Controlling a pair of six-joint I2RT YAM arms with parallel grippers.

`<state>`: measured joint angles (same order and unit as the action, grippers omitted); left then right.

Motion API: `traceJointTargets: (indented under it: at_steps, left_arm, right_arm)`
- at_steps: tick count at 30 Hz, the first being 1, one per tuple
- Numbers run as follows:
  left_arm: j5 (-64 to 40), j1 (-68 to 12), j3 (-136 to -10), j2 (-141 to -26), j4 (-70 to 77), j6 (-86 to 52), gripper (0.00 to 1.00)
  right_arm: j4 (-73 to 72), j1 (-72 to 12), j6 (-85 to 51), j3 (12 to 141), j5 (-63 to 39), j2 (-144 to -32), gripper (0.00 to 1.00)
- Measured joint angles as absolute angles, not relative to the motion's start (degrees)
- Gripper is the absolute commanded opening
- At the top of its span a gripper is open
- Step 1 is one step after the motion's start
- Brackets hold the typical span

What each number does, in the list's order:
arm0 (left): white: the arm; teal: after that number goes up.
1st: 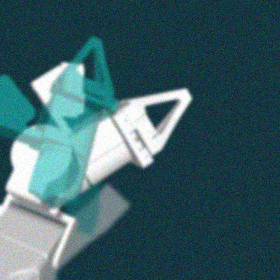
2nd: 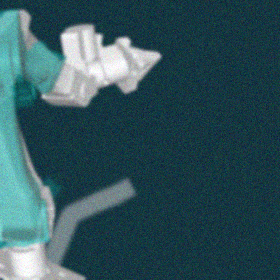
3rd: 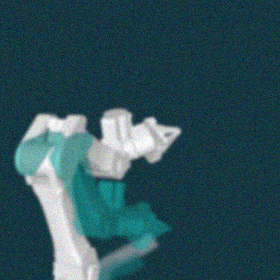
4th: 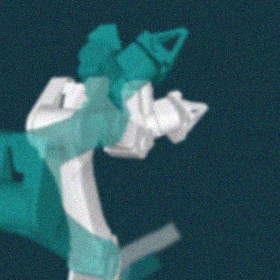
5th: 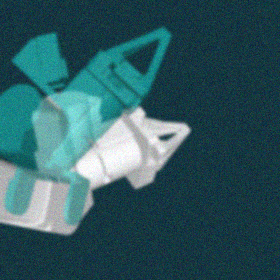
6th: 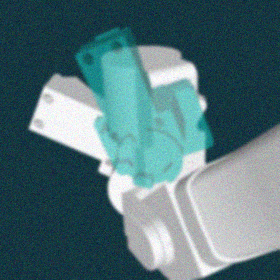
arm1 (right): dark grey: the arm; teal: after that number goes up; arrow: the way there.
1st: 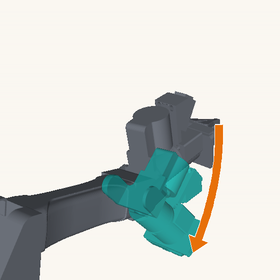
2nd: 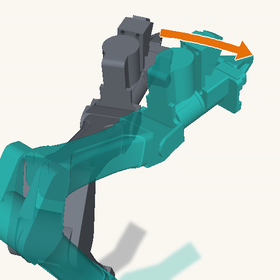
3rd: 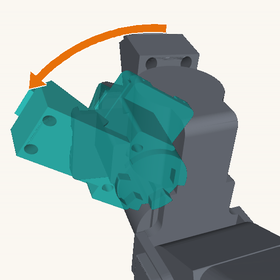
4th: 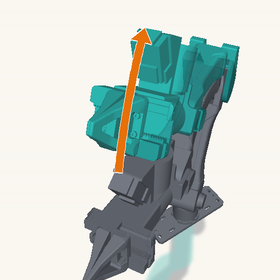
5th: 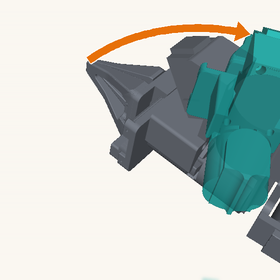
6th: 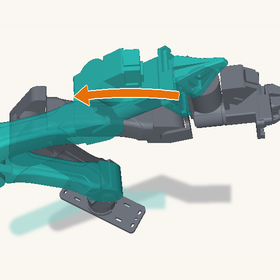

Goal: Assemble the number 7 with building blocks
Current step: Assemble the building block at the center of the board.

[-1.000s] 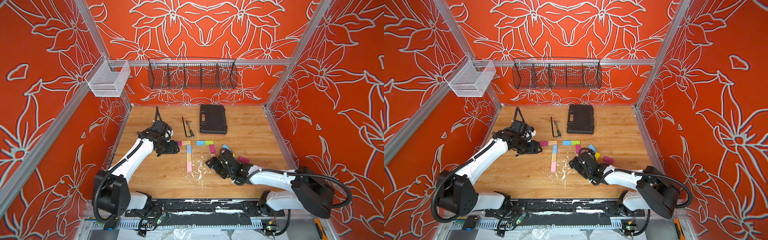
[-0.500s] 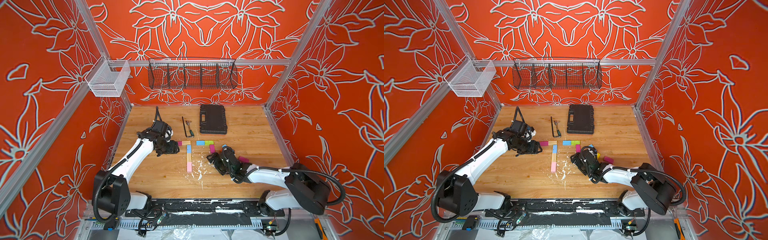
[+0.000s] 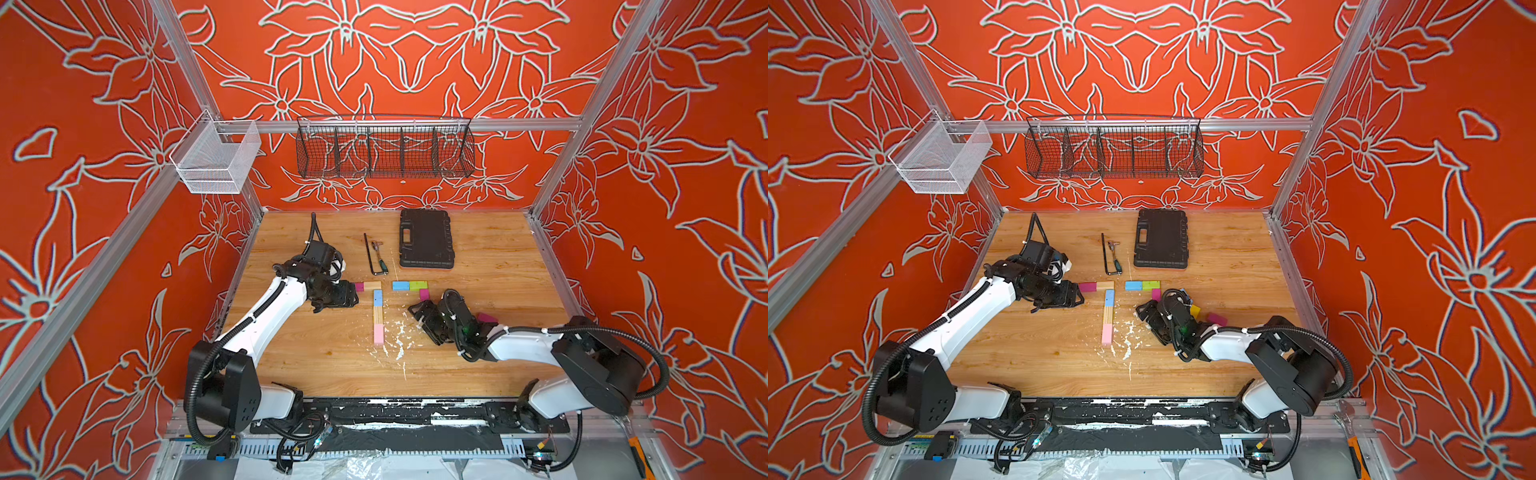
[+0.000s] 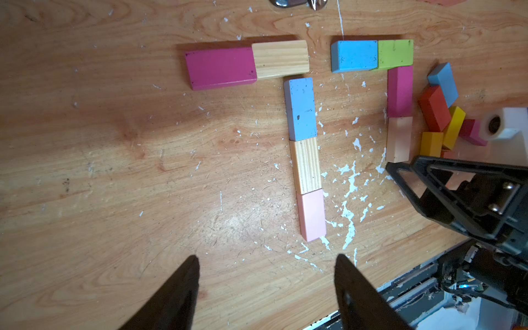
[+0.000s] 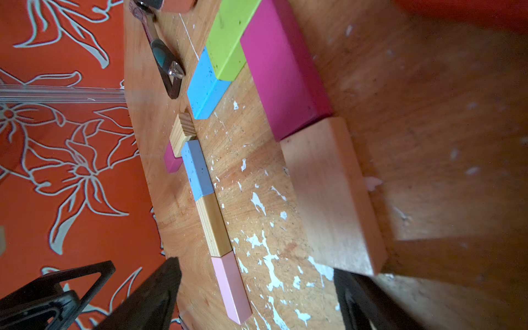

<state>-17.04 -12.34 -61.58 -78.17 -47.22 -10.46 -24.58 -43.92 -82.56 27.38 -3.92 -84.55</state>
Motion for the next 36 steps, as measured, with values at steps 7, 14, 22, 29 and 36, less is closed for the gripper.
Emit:
traceJointTargets:
  at_steps: [7, 14, 22, 29, 36]
  left_arm:
    - [-17.1, -12.2, -61.6, -78.2, -47.2, -10.5, 0.72]
    - [-17.1, -12.0, -61.6, -78.2, -47.2, -10.5, 0.72]
    - [-17.1, -12.0, -61.6, -78.2, -47.2, -10.5, 0.72]
    - [-17.1, -12.0, -61.6, -78.2, -47.2, -10.5, 0.72]
    - [-17.1, -12.0, -61.6, -78.2, -47.2, -10.5, 0.72]
  right_arm:
    - [-22.5, -43.5, -82.6, 27.4, -4.6, -83.4, 0.87]
    - [-20.8, -41.8, -82.5, 26.9, -5.5, -82.1, 0.87]
    - [-20.5, -40.5, -81.6, 26.9, -6.7, -82.0, 0.87]
    - [-18.7, -38.9, -80.8, 26.8, -6.6, -81.0, 0.87]
    - [-18.1, -38.2, -79.9, 26.8, -6.7, -80.7, 0.87]
